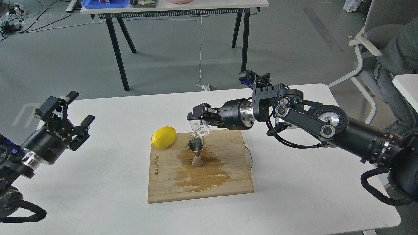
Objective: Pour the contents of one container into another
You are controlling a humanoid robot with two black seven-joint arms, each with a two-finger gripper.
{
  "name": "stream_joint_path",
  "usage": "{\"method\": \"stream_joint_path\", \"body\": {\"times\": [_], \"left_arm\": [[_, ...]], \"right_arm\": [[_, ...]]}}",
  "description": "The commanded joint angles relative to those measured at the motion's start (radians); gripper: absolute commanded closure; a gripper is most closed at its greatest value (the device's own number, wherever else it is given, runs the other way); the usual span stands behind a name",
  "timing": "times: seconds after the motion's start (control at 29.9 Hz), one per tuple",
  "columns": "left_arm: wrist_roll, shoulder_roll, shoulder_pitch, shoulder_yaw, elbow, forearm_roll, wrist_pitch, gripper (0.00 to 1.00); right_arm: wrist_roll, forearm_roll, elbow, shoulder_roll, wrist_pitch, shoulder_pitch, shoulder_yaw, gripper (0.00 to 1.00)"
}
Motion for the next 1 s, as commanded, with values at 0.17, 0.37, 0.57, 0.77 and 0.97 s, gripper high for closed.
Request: {"method": "stream_joint_path", "body": {"times": [0.17,0.37,0.57,0.77,0.97], "left_arm": [[0.0,0.0,0.0,0.001,0.0,0.002,0.001,0.01],[0.0,0.0,0.0,0.0,0.0,0.0,0.001,0.01],[0.0,0.0,0.0,0.0,0.0,0.0,-0.001,0.01],[0.0,0.0,0.0,0.0,0.0,0.0,-0.001,0.01],[0.0,0.0,0.0,0.0,0.0,0.0,-0.001,0.01]], "right_arm": [[0.018,-0.002,-0.005,0.017,-0.003,0.011,0.0,0.65],[0.02,-0.003,-0.008,0.023,-0.003,0.015,0.0,0.65],[0.033,-0.022,-0.009,0.025,-0.006,0.024,0.0,0.65],[0.044,-0.029,-0.008,0.025,-0.008,0.027,-0.002,0.65],[0.053,-0.055,-0.006,0.025,-0.008,0.03,0.0,0.65]]}}
